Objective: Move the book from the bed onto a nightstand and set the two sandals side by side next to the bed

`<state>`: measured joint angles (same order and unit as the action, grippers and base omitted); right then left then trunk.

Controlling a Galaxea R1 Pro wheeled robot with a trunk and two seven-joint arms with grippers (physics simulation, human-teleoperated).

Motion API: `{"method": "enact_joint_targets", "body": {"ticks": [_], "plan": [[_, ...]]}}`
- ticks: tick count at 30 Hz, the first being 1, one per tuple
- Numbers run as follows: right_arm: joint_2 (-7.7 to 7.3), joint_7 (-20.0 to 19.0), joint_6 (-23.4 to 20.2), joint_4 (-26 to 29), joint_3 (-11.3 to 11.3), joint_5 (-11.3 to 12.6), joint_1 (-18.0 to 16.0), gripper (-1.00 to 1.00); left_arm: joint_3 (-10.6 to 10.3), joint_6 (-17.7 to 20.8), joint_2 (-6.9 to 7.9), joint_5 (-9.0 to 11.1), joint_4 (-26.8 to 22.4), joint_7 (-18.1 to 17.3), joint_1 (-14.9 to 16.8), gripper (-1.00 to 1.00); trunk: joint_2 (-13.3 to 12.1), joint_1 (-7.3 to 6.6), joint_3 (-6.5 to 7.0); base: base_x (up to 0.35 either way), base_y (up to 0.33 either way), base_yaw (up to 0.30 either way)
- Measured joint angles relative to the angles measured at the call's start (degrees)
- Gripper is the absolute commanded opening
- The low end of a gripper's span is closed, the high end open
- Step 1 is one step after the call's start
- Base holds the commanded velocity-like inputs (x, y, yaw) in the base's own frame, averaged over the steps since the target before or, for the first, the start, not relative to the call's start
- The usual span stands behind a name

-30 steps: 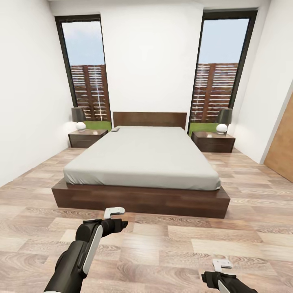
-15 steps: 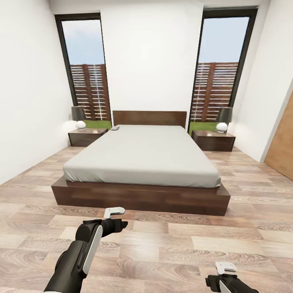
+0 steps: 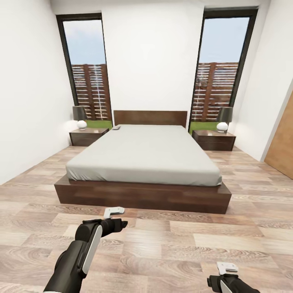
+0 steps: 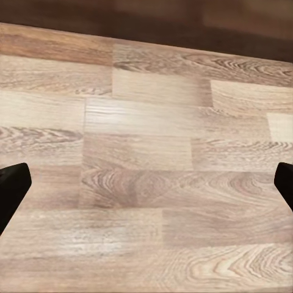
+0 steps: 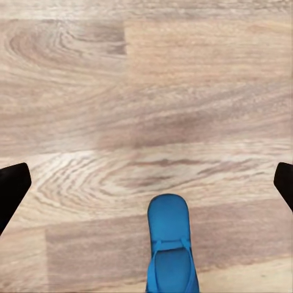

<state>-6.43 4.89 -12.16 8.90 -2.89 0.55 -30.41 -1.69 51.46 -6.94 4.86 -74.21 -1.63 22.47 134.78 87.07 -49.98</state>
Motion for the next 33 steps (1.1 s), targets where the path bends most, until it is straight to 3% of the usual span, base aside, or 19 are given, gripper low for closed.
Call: {"method": "enact_joint_targets", "body": {"ticks": [9,21,33], "plan": [[-0.97,-0.3,-0.3,0.0,0.0,0.0,0.0,1.00,0.0,-0.2,-0.11,0.0,0.4,0.1,0.0,1.00,3.6,1.98,-1.62,-0.001,0.001,-0.005],[-0.73,-0.6,0.0,0.0,0.4,-0.2,0.0,1.00,0.0,-0.2,-0.17,0.0,0.4,0.1,0.0,1.00,8.4,4.61,-3.80,0.000,0.000,-0.056],[-0.62,-0.1,0.1,0.2,0.4,-0.3,0.0,1.00,0.0,-0.2,-0.17,0.0,0.4,0.1,0.0,1.00,8.6,4.93,-6.46,0.000,0.000,-0.001]]}}
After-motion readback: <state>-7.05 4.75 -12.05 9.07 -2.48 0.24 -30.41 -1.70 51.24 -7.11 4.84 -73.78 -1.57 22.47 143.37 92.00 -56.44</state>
